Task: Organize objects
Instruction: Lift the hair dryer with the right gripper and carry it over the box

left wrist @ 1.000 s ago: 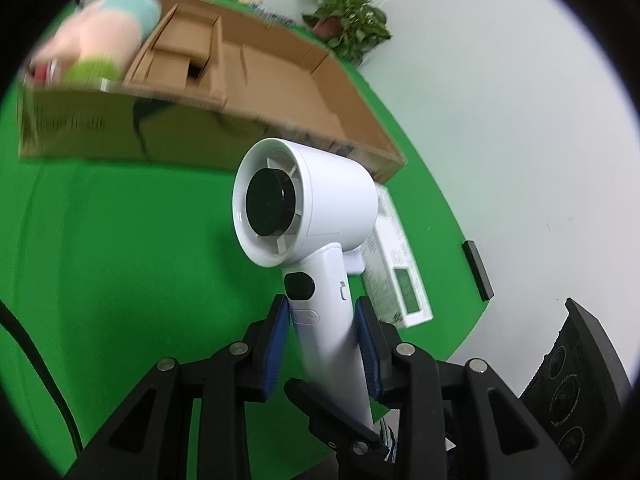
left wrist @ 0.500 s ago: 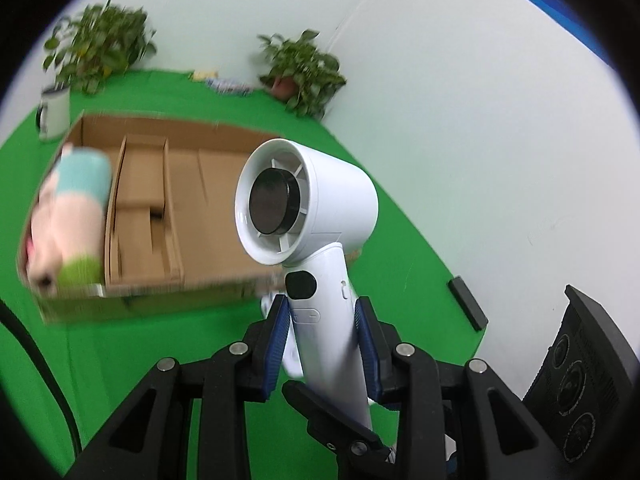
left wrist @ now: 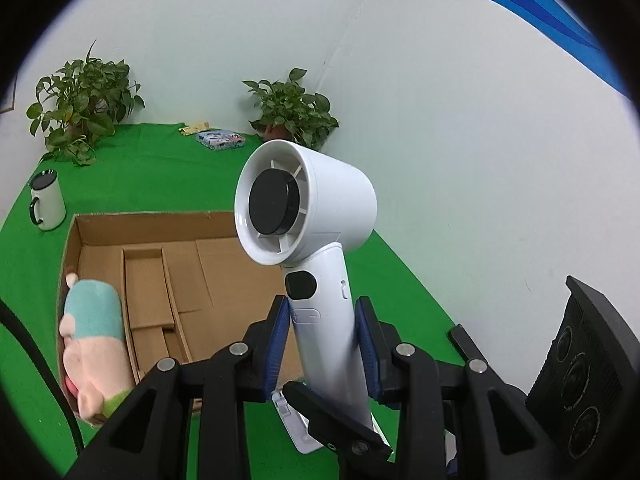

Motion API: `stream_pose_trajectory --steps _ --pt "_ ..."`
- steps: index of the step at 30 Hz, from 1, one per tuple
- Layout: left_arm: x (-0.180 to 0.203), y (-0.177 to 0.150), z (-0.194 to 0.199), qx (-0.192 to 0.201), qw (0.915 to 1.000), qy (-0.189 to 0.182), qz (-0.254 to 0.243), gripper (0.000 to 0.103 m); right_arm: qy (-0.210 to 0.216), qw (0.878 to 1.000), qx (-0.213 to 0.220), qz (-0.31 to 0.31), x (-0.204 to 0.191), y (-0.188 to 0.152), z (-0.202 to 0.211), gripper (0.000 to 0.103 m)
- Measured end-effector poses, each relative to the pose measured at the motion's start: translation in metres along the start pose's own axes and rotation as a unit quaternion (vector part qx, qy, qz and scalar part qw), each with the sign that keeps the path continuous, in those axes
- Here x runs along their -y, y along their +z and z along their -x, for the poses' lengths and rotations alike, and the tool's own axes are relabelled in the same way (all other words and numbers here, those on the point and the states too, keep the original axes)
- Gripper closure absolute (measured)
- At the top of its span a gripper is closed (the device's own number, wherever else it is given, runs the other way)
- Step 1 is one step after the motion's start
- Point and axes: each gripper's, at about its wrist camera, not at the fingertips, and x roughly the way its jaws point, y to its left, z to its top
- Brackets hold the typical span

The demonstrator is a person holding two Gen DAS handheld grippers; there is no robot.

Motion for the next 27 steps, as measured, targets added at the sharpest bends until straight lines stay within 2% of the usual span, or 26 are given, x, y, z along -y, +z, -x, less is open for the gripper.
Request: stream_pose_trajectory --steps 5,11,22,27 --pt "-0.010 0.017 -0.005 -0.005 0.9999 0.006 0.011 0.071 0.005 1.000 -0.010 0.004 0.000 0.028 -0.009 0.078" --pt "-0.028 0.021 -0.026 -0.025 0.9994 0.013 0.022 0.071 0.016 0.999 -0.032 -0.006 0.003 0.039 -0.030 0.078" --pt "-0.062 0.011 -0.076 -0.063 0.9967 0.021 0.047 0.071 0.029 0.996 -0.081 -0.021 0.013 0.019 -0.093 0.078" --pt "-0.076 0.000 -0.102 -0.086 0.9941 0.034 0.057 0.071 0.041 0.993 -0.104 -0.034 0.034 0.000 -0.129 0.078"
